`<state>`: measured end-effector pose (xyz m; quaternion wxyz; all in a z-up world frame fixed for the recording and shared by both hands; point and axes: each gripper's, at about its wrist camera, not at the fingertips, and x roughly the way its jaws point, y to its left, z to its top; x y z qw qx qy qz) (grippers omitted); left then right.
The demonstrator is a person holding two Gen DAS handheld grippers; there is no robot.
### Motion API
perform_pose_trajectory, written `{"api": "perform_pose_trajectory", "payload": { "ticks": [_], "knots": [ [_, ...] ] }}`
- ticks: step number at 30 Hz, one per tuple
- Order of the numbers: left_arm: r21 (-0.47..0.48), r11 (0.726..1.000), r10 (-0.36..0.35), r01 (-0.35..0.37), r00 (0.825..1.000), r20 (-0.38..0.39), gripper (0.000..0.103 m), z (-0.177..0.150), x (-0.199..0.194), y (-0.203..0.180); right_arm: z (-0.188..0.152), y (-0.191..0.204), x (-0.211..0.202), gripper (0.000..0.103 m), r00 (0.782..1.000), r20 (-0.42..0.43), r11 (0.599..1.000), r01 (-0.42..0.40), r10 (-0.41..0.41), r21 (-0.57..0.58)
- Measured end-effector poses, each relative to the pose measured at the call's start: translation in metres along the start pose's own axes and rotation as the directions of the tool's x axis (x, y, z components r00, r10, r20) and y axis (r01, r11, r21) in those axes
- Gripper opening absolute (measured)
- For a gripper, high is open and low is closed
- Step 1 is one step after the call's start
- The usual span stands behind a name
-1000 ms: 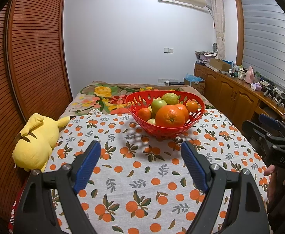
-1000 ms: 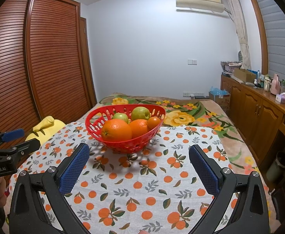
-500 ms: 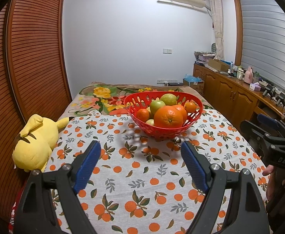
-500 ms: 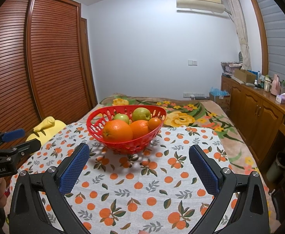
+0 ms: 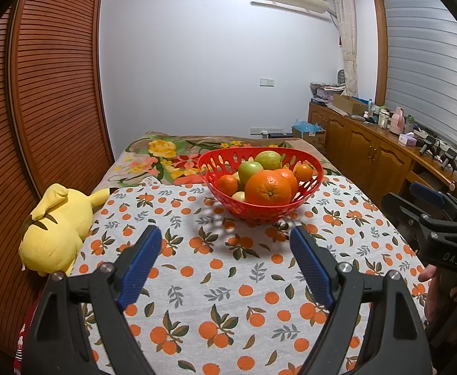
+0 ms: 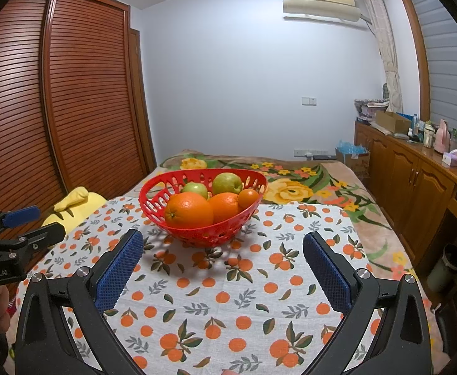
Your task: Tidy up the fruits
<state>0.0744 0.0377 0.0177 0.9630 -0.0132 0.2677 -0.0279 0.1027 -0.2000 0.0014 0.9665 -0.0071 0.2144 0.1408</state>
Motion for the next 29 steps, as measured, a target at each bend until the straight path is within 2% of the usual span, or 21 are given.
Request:
{"api": "perform_pose_trajectory", "payload": {
  "ticks": [29],
  "knots": [
    [-0.001, 1.0, -0.002, 0.002, 1.0, -0.001, 0.085, 0.0001, -0.0004, -0.0018, -0.0002, 0.0016, -0.0006, 0.103, 1.0, 0.003, 1.0, 0.0, 0.0, -0.003]
  ]
}}
